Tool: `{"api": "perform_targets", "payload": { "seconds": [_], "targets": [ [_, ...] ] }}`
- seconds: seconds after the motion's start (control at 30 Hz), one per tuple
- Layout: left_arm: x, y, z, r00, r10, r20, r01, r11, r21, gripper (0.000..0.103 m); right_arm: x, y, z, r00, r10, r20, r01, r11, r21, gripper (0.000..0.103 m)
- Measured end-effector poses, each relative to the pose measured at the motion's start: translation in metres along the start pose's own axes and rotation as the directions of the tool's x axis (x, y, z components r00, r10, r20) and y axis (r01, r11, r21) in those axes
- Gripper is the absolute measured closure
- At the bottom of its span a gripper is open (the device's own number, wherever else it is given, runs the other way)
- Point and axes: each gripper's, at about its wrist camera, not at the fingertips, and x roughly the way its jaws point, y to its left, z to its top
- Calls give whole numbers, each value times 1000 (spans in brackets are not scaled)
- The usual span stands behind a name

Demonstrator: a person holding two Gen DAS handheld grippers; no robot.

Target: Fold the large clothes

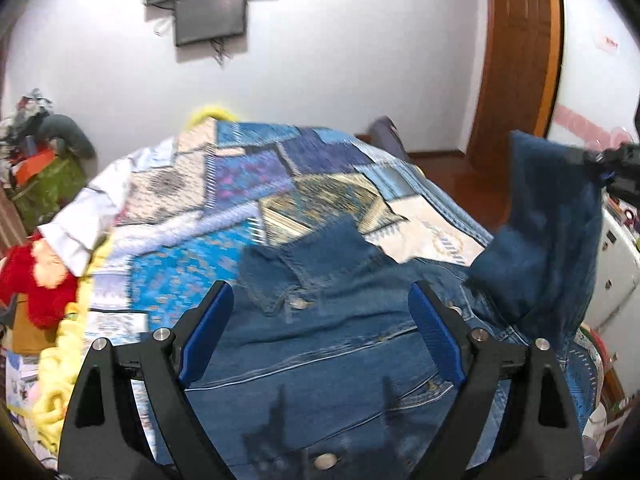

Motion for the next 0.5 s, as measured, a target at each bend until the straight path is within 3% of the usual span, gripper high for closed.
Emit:
{"api": "perform_targets", "payload": {
  "seconds": [0.13, 0.23, 0.33, 0.43, 0.5],
  "targets": [
    [-26, 27, -8, 1000, 17, 8, -17, 999, -44, 11, 54, 51, -29, 990, 64, -127, -71, 996, -53, 93],
    [-35, 47, -19, 1000, 10, -16, -11, 996, -86, 11, 95, 74, -67, 965, 86, -248, -103, 993, -56, 93],
    [-38, 59, -34, 998, 16, -52, -22, 993, -112, 11, 130, 80, -112, 922, 75, -380, -100, 994, -48, 92],
    [-35, 67, -48, 994, 21, -103, -34, 991, -126, 11, 152, 78, -156, 873, 12, -487, -46, 997, -58, 92],
    [-34, 67, -55, 992, 17, -128, -33, 991, -126, 11, 163, 72, -174, 831, -22, -556, -16, 998, -63, 92]
  ]
}}
